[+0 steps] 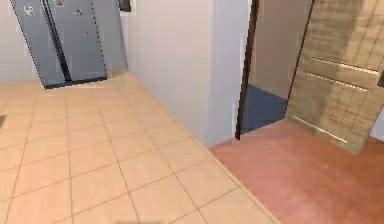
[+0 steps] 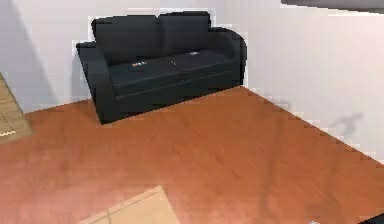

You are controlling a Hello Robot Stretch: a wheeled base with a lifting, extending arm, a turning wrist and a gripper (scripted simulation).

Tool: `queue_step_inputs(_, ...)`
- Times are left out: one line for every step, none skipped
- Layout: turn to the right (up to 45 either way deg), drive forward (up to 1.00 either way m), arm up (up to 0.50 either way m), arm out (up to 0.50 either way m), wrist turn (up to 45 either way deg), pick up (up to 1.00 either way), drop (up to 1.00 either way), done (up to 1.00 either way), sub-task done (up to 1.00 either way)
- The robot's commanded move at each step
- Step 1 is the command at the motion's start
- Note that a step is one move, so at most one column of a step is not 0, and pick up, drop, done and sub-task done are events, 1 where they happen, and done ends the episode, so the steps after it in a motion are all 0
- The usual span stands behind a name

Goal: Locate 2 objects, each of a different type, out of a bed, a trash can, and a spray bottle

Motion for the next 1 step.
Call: queue_step_inputs(-45.0, 0.0, 0.0, 0.0, 0.0, 0.0, 0.0, 0.0, 0.0)
